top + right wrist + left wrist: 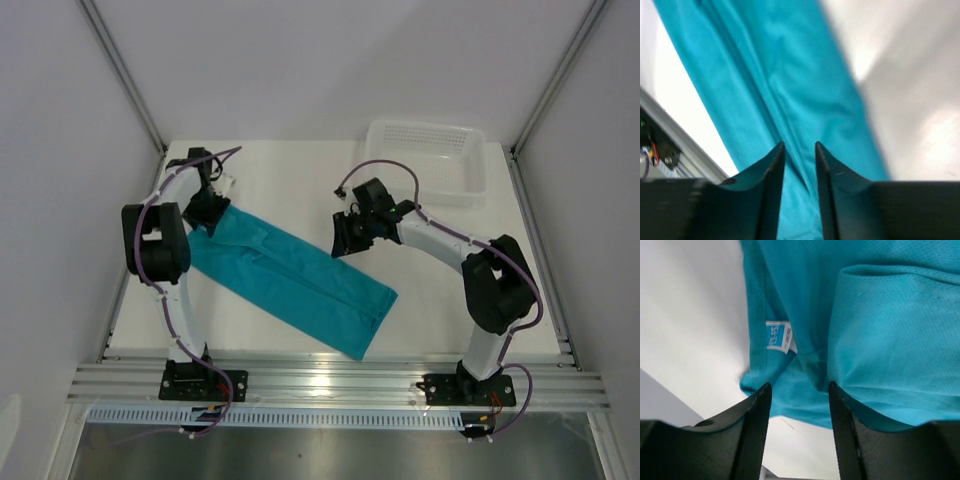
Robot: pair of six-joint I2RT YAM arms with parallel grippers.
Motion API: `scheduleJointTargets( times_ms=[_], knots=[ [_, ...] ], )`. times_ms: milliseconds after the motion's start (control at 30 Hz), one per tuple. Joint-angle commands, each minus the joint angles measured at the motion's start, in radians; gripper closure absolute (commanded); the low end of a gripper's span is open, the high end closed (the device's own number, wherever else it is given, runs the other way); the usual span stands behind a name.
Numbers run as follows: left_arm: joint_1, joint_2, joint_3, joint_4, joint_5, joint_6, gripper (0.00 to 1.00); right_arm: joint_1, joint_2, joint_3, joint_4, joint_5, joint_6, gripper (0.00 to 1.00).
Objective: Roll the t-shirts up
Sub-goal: Fold the tshirt
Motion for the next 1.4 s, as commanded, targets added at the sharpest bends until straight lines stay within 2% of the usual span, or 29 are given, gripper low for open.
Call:
scheduleJointTargets(
  times_ms=[0, 100, 200, 567, 733, 833, 900, 967, 1000, 1033, 1133, 1367],
  knots=[
    [0.023, -0.119, 0.028, -0.038, -0.031, -0.093, 0.46, -0.058, -0.056, 0.028, -0.031, 0.068, 0.022, 0.64],
    [0.072, -0.137, 0.030, -0.086, -0.022, -0.172, 0.41, -0.089, -0.041, 0.009, -0.065, 0.160, 0.021, 0.60],
    [0.128, -0.134, 0.005, -0.112, -0.018, -0.222, 0.41, -0.098, -0.022, -0.023, -0.085, 0.182, -0.001, 0.58],
    [0.178, -0.041, -0.042, -0.086, -0.056, -0.168, 0.41, -0.109, -0.056, -0.211, -0.071, 0.130, -0.001, 0.58],
    [0.176, -0.015, -0.007, -0.104, 0.030, -0.159, 0.42, -0.118, -0.096, -0.257, -0.074, 0.136, 0.011, 0.58],
    [0.176, 0.008, 0.011, -0.109, 0.025, -0.156, 0.43, -0.141, -0.106, -0.282, -0.077, 0.129, 0.018, 0.58],
    [0.176, 0.036, 0.028, -0.114, 0.012, -0.151, 0.47, -0.153, -0.112, -0.296, -0.082, 0.129, 0.018, 0.59],
    [0.176, 0.057, 0.050, -0.123, 0.024, -0.151, 0.60, -0.155, -0.122, -0.310, -0.086, 0.135, 0.010, 0.59],
    [0.173, 0.060, 0.065, -0.124, 0.033, -0.150, 0.67, -0.156, -0.128, -0.314, -0.086, 0.136, 0.008, 0.59],
    [0.173, 0.063, 0.082, -0.123, 0.039, -0.147, 0.80, -0.156, -0.126, -0.320, -0.085, 0.139, 0.007, 0.59],
    [0.155, 0.068, 0.103, -0.094, 0.042, -0.128, 0.99, -0.147, -0.111, -0.362, -0.047, 0.147, 0.010, 0.60],
    [0.118, 0.083, 0.148, -0.081, 0.039, -0.110, 0.99, -0.138, -0.103, -0.406, -0.024, 0.110, 0.038, 0.61]
  ],
)
